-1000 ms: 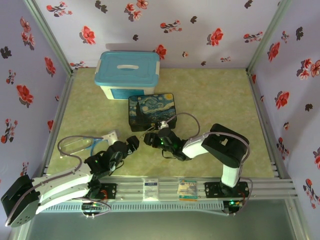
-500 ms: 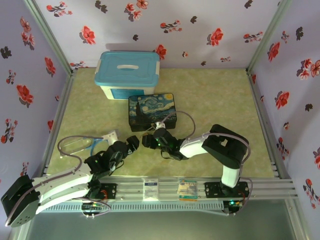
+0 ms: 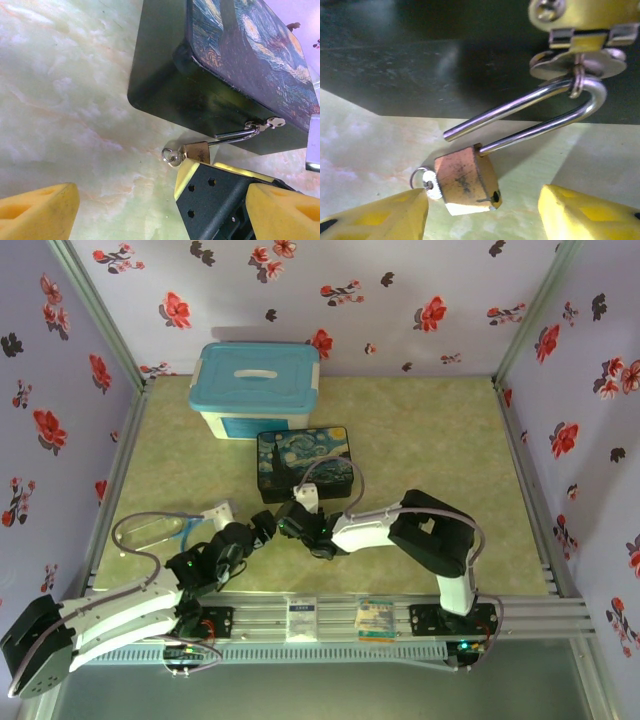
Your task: Unlock a padlock with a key
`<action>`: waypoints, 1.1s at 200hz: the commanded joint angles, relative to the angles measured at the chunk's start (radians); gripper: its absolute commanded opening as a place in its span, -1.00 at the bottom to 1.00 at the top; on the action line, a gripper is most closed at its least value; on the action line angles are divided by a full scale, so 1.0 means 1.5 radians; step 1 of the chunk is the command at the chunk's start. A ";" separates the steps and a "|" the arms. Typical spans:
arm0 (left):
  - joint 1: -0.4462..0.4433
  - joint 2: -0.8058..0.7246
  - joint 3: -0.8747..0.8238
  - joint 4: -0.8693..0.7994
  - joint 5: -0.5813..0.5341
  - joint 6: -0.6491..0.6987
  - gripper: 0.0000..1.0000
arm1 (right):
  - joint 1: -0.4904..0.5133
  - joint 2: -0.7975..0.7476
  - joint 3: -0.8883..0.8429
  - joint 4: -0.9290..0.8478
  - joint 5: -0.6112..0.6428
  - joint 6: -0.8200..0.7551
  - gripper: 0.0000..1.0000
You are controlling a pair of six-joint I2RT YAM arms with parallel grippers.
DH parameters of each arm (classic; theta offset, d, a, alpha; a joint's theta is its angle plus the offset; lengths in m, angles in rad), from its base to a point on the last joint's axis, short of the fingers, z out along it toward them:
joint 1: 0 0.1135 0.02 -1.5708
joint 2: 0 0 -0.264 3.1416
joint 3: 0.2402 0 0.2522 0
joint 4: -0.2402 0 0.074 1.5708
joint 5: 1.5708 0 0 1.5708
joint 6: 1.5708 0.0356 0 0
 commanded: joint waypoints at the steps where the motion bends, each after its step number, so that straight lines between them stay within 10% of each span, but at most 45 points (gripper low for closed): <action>1: 0.006 -0.012 -0.004 -0.010 -0.024 0.003 0.74 | -0.014 0.028 -0.023 -0.171 0.058 0.026 0.20; 112: 0.007 -0.008 -0.013 0.007 -0.029 0.009 0.74 | -0.025 -0.158 -0.181 -0.121 -0.021 0.045 0.26; 220: 0.030 0.042 0.057 0.018 -0.041 0.099 0.75 | -0.025 -0.058 0.040 -0.206 0.030 0.200 0.59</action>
